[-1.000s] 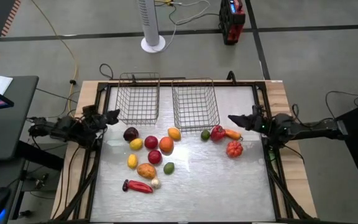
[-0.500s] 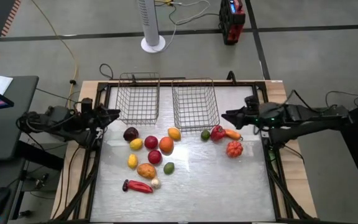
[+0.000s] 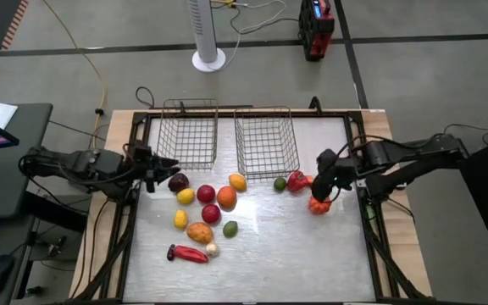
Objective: Sort produce into baskets
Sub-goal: Put the pumpkin into the right wire basket
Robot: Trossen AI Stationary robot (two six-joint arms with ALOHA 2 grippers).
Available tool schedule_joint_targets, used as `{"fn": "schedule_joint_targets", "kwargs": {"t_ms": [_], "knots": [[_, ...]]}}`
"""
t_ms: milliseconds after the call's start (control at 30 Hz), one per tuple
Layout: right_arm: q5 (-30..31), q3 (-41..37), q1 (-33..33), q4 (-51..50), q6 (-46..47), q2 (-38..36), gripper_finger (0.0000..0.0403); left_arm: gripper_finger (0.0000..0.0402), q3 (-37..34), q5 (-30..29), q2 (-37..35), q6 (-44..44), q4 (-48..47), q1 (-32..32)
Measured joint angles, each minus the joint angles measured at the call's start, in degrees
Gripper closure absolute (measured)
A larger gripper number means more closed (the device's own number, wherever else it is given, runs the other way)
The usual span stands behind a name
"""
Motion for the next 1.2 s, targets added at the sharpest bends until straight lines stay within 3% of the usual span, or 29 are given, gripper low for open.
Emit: {"fn": "schedule_joint_targets", "kwargs": {"t_ms": [267,500,800,1000,1200], "knots": [[-1.8,-6.9,4.3,-0.3,-2.9,1.5,0.0087,0.0203,0.0,1.3,5.9,-0.9,11.0,3.7],[-2.2,-9.8,4.8,0.3,-10.0,1.5,0.001,0.0203,0.0,1.5,6.0,-1.2,11.4,4.5],[-3.1,-15.6,4.8,6.7,-11.8,1.5,0.0005,0.0201,0.0,-3.0,6.0,5.6,11.2,4.5],[-3.1,-18.7,4.7,10.4,-13.5,4.0,0.0004,0.0153,0.0,-3.3,6.1,14.8,11.2,4.5],[-2.0,-18.7,4.7,11.9,-17.0,10.4,0.0003,0.009,0.0,-8.6,6.0,17.3,10.3,4.5]]}}
